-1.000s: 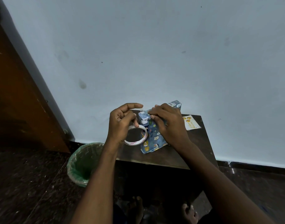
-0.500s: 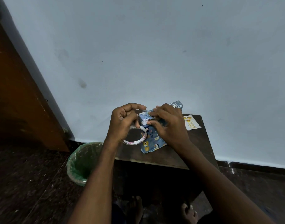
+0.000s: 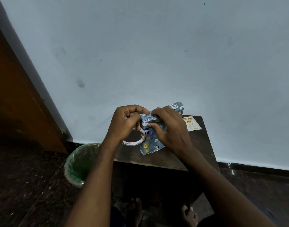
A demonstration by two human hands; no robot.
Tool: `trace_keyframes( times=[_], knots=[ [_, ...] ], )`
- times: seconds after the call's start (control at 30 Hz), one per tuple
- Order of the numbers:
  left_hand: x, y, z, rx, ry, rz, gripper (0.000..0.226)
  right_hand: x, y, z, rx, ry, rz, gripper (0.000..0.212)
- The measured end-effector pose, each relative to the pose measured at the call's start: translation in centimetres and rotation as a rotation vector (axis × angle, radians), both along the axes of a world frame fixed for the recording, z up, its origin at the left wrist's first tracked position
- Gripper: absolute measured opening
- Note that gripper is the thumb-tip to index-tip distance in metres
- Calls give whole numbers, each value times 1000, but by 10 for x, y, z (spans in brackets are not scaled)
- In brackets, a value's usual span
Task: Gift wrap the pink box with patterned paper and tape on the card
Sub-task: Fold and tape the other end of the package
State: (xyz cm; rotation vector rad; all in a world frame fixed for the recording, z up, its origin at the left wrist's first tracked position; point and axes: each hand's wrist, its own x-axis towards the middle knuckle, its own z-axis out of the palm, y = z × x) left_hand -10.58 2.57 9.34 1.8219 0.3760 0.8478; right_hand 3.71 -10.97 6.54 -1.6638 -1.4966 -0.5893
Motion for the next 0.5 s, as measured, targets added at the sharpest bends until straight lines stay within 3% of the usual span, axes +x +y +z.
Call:
trace_keyframes(
  times=[0.5],
  knots=[
    [0,-1,-8,138,-28,80,35,4,-1,-9,-76,-9,38,43]
  ],
)
